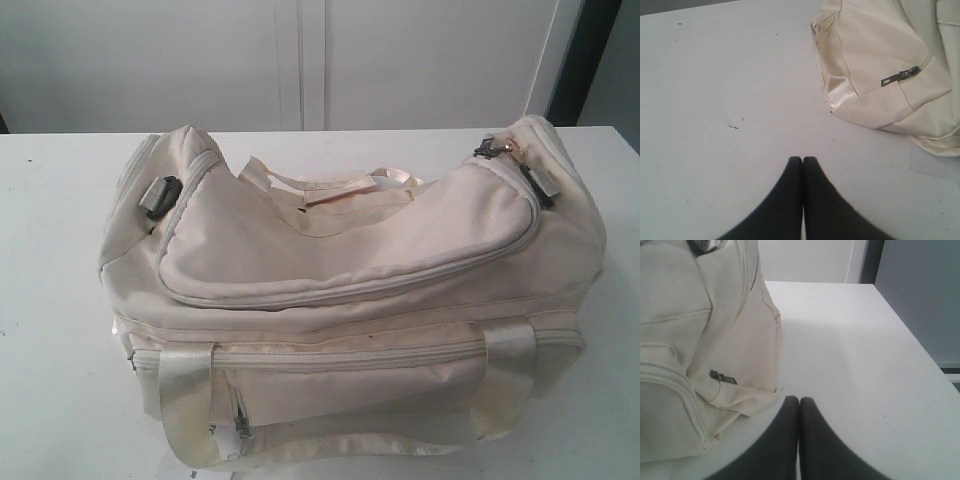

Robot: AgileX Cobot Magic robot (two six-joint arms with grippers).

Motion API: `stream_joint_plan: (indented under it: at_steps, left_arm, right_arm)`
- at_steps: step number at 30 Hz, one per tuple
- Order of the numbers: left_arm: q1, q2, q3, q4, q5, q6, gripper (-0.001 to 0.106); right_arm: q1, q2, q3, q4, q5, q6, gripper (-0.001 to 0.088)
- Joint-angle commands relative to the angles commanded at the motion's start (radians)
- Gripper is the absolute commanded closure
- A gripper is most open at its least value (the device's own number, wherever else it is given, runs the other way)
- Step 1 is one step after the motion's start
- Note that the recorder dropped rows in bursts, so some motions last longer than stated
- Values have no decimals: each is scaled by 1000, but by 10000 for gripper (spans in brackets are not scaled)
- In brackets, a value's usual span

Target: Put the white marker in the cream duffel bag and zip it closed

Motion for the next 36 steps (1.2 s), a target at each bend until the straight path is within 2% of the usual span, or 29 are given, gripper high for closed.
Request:
stream_joint_plan:
  at_steps: [2,33,36]
  left_arm:
    - [0,0,0,0,0,0,1053]
    - [0,0,0,0,0,0,1053]
    - [18,0,0,0,0,0,1053]
  right_arm:
    - [18,0,0,0,0,0,868]
    - [18,0,0,0,0,0,868]
    - [18,0,0,0,0,0,868]
